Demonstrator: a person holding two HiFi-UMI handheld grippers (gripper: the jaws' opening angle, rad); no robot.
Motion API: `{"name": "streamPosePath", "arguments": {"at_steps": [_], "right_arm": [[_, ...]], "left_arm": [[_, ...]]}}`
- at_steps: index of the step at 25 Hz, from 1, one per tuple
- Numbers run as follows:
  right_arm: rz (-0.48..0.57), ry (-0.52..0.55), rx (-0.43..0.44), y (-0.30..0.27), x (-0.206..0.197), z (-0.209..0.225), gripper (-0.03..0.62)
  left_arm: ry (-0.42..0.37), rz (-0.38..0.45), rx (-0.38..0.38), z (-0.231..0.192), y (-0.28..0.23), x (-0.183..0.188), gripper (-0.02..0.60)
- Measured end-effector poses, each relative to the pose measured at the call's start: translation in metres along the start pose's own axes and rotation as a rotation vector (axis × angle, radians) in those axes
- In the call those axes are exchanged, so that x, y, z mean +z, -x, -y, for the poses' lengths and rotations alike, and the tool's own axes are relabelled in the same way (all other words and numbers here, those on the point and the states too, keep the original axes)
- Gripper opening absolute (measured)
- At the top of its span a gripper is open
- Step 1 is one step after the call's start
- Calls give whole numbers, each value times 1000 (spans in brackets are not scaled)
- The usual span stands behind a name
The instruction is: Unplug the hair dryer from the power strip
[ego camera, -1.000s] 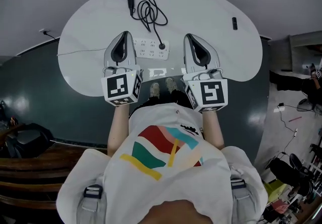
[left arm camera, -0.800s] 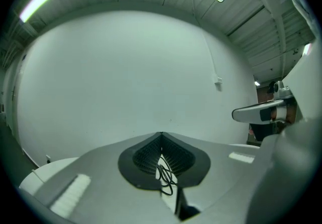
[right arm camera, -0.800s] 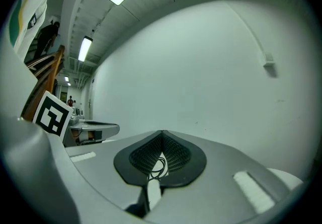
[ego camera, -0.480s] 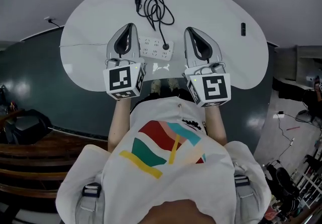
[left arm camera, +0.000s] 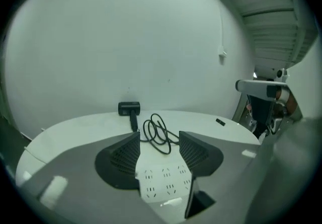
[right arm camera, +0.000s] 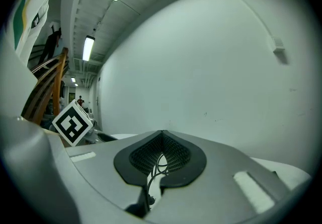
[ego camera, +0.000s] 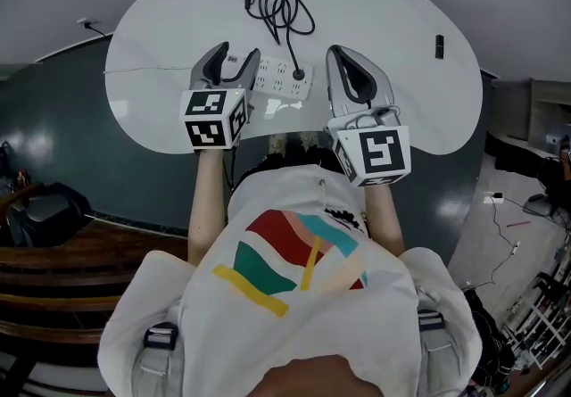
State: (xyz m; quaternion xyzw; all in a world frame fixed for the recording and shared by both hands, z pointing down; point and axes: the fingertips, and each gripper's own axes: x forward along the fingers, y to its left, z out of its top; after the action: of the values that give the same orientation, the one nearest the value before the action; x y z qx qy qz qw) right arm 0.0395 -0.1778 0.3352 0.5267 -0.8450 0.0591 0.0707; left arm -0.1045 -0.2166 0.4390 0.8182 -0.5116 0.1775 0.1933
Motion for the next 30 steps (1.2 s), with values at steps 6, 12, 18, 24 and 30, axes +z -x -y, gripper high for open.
{"name": "streamPosePath", "arguments": {"at_steps": [6, 12, 18, 24, 30], "right_arm": [[-38, -15, 8, -1, -13, -3, 12], [-69, -21, 13, -3, -25, -3, 12], [-94, -23, 12, -5, -33, -2, 12], [-109, -18, 11, -5, -39, 0, 12], [-130, 4, 25, -8, -47, -3, 12]], "left_arm": [[20, -185, -37, 5, -16, -53, 230], [-2, -357, -76, 13, -36, -94, 239], [-73, -469, -72, 15, -44, -116, 238], [-160, -510, -48, 16, -46, -124, 230], [-164, -537, -46, 16, -46, -125, 233]]}}
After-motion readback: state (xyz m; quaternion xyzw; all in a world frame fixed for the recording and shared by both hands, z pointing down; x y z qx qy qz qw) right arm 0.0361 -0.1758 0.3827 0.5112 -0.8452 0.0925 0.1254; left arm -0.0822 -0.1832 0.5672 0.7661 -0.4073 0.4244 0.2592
